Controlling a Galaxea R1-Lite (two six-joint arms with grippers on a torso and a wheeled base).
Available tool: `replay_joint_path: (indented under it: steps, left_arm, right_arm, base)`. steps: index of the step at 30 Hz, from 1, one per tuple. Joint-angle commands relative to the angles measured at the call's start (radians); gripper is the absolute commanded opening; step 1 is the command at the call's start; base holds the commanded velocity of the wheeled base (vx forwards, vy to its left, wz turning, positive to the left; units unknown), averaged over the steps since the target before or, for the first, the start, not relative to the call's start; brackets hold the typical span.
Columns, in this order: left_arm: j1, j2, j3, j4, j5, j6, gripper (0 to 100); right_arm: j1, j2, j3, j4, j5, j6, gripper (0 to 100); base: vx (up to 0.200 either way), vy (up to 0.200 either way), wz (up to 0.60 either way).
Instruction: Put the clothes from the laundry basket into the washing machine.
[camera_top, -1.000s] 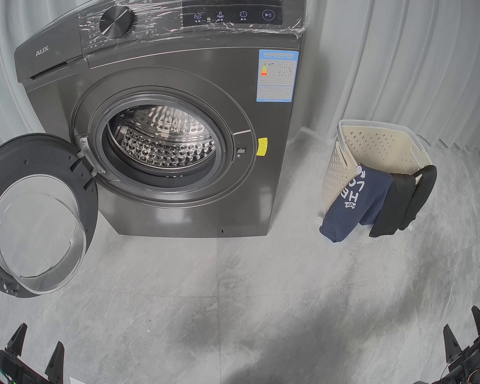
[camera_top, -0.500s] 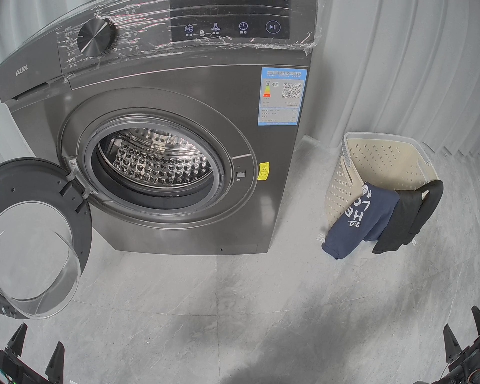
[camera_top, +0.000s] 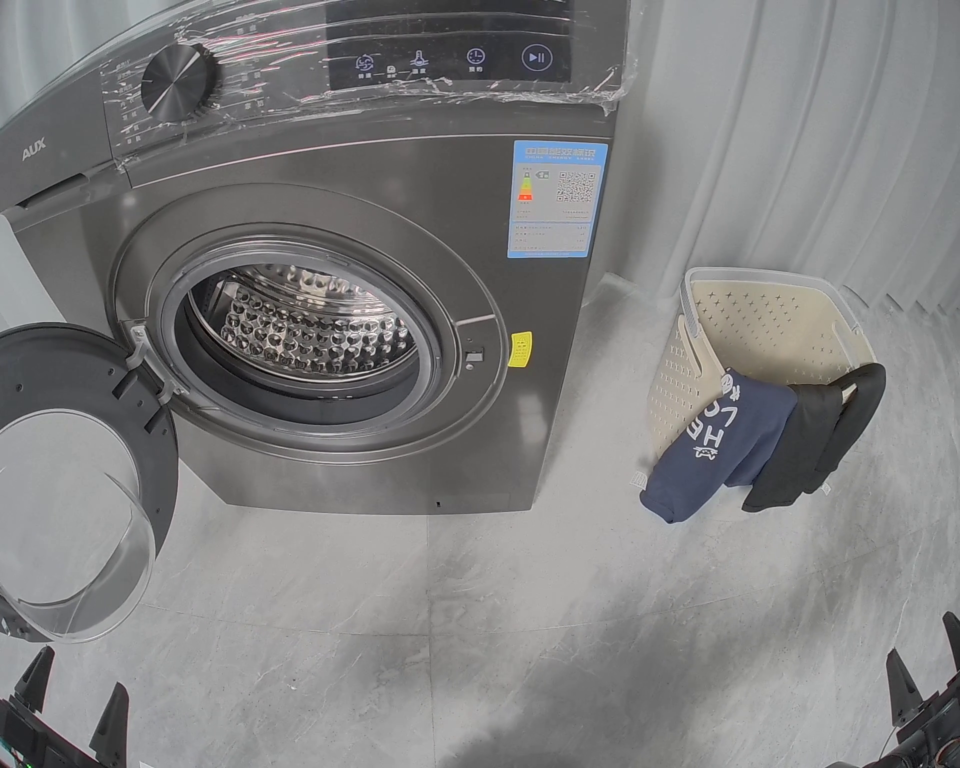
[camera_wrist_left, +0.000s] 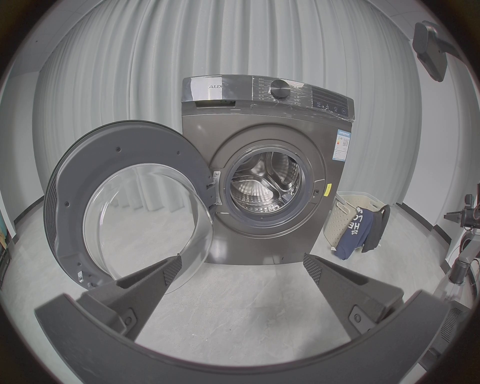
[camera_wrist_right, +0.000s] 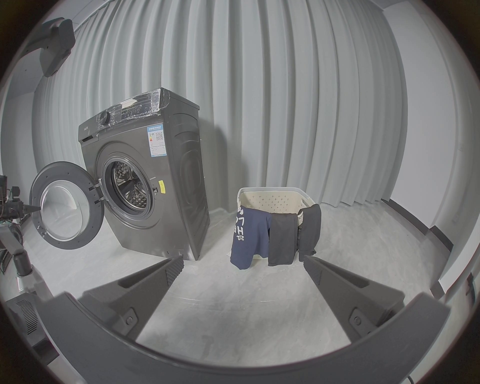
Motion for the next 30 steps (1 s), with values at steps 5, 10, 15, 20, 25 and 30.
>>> replay_joint_path:
  steps: [5, 10, 15, 20, 25, 30]
  left_arm:
    - [0.000, -0.012, 0.015, 0.000, 0.000, 0.000, 100]
    - [0.000, -0.012, 0.015, 0.000, 0.000, 0.000, 100]
    - [0.000, -0.012, 0.015, 0.000, 0.000, 0.001, 100]
    - [0.000, -0.012, 0.015, -0.002, 0.000, 0.001, 100]
    - [0.000, -0.012, 0.015, 0.000, 0.000, 0.001, 100]
    - [0.000, -0.012, 0.015, 0.000, 0.000, 0.001, 100]
  right_arm:
    - [0.000, -0.013, 0.018, -0.001, 0.000, 0.000, 100]
    - [0.000, -0.013, 0.018, -0.001, 0.002, 0.000, 100]
    - [0.000, -0.013, 0.018, -0.001, 0.002, 0.000, 100]
    - [-0.001, -0.013, 0.018, -0.001, 0.000, 0.000, 100]
    - [0.000, -0.013, 0.018, -0.001, 0.002, -0.002, 100]
    - [0.000, -0.013, 0.018, -0.001, 0.002, -0.002, 100]
  base:
    - [0.000, 0.000, 0.00]
    - [0.000, 0.000, 0.00]
    - [0.000, -0.160, 0.00]
    - [0.000, -0.200, 0.00]
    - [0.000, -0.200, 0.00]
    - [0.000, -0.200, 0.00]
